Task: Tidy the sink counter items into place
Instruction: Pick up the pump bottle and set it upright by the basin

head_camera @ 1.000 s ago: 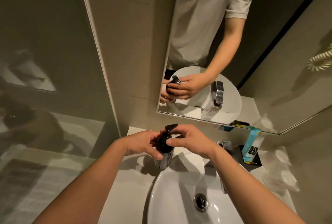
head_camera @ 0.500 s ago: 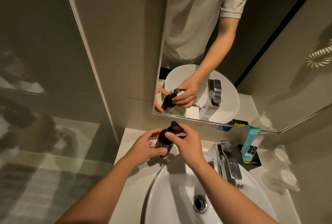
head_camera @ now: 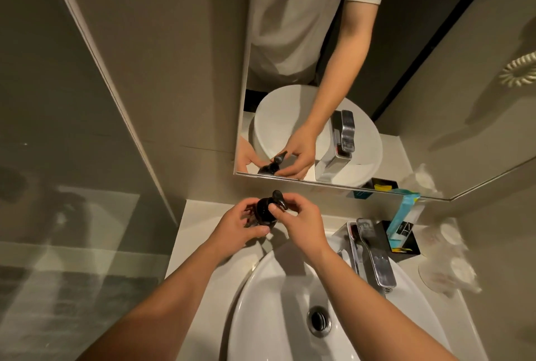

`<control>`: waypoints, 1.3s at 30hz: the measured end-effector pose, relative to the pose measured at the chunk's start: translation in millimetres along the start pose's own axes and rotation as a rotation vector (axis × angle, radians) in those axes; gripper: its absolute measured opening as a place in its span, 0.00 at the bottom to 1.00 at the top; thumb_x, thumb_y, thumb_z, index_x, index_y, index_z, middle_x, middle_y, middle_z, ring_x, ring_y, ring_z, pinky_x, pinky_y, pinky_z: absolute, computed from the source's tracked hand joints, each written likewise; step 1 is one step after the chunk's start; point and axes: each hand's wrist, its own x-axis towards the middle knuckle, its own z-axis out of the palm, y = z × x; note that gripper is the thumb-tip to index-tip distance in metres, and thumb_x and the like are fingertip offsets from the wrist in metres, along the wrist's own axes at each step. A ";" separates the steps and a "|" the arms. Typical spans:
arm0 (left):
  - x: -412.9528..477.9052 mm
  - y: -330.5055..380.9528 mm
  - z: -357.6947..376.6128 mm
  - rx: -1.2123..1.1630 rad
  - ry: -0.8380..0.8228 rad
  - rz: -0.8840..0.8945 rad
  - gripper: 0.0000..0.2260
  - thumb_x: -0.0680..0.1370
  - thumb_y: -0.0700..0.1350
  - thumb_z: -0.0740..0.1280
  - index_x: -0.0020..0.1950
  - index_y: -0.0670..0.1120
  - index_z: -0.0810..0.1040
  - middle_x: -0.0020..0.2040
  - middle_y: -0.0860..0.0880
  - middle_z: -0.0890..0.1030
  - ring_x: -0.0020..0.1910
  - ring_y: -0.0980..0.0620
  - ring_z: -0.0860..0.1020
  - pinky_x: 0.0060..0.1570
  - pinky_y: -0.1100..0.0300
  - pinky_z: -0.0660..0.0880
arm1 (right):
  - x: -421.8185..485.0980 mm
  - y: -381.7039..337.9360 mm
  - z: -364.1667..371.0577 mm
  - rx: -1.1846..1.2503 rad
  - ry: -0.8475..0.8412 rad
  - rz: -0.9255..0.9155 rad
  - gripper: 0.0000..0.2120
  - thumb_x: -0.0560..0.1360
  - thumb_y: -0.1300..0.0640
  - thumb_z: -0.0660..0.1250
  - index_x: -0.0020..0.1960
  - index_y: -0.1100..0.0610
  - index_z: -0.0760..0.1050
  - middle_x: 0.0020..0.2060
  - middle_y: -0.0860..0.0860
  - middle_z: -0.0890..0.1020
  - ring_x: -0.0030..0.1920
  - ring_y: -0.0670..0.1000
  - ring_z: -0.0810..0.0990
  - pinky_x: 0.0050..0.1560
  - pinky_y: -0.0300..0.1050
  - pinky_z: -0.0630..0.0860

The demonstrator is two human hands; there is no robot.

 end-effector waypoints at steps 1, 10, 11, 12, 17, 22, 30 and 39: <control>2.5 -1.1 -0.4 0.005 -0.008 -0.003 0.30 0.64 0.47 0.82 0.63 0.59 0.78 0.60 0.53 0.84 0.63 0.53 0.81 0.60 0.57 0.77 | 2.3 2.2 -1.9 0.011 -0.016 0.011 0.09 0.73 0.61 0.76 0.52 0.52 0.84 0.47 0.45 0.87 0.50 0.40 0.83 0.50 0.30 0.76; 16.3 -9.3 -3.0 0.031 -0.054 -0.028 0.30 0.61 0.50 0.84 0.60 0.64 0.78 0.60 0.54 0.84 0.63 0.55 0.80 0.70 0.49 0.73 | 13.5 18.4 -3.6 0.137 -0.030 0.132 0.09 0.75 0.63 0.74 0.55 0.58 0.84 0.49 0.54 0.87 0.53 0.53 0.85 0.54 0.44 0.81; 16.2 -9.5 -3.8 0.028 -0.056 -0.032 0.30 0.61 0.49 0.83 0.59 0.64 0.79 0.60 0.53 0.84 0.63 0.55 0.80 0.70 0.49 0.73 | 13.9 19.2 -3.0 0.131 -0.035 0.137 0.09 0.74 0.64 0.74 0.54 0.58 0.85 0.49 0.54 0.88 0.53 0.53 0.85 0.54 0.44 0.80; 15.9 -9.8 -4.5 0.025 -0.057 -0.037 0.30 0.61 0.49 0.83 0.60 0.63 0.79 0.60 0.53 0.83 0.64 0.54 0.80 0.70 0.49 0.73 | 14.0 19.4 -2.3 0.123 -0.041 0.138 0.09 0.74 0.64 0.75 0.54 0.57 0.85 0.49 0.53 0.88 0.53 0.52 0.86 0.54 0.43 0.80; 15.0 -8.8 -9.4 0.021 -0.084 -0.064 0.30 0.64 0.42 0.83 0.63 0.60 0.78 0.62 0.53 0.82 0.64 0.57 0.79 0.69 0.52 0.74 | 14.0 18.3 -1.7 0.067 -0.069 0.118 0.10 0.73 0.63 0.75 0.54 0.56 0.85 0.49 0.49 0.88 0.53 0.46 0.85 0.52 0.38 0.79; 14.4 -4.9 -11.5 0.021 -0.125 -0.068 0.30 0.69 0.36 0.80 0.68 0.53 0.75 0.64 0.50 0.81 0.65 0.55 0.79 0.70 0.52 0.73 | 11.9 17.4 -3.9 0.022 -0.095 0.096 0.14 0.71 0.62 0.78 0.55 0.54 0.85 0.51 0.48 0.88 0.56 0.45 0.84 0.58 0.39 0.78; 13.5 -3.5 -15.3 0.011 -0.168 -0.055 0.31 0.70 0.36 0.79 0.70 0.53 0.73 0.65 0.50 0.80 0.66 0.53 0.78 0.70 0.49 0.73 | 7.3 17.6 -4.4 -0.019 -0.121 0.082 0.19 0.68 0.61 0.80 0.58 0.53 0.83 0.53 0.47 0.87 0.58 0.44 0.83 0.58 0.36 0.76; 6.5 0.0 -19.6 0.094 -0.135 -0.067 0.36 0.72 0.41 0.79 0.76 0.56 0.68 0.73 0.52 0.74 0.76 0.52 0.67 0.77 0.44 0.64 | -0.4 11.7 -5.2 -0.030 -0.094 0.085 0.25 0.69 0.61 0.80 0.64 0.53 0.80 0.58 0.47 0.84 0.63 0.44 0.79 0.56 0.32 0.75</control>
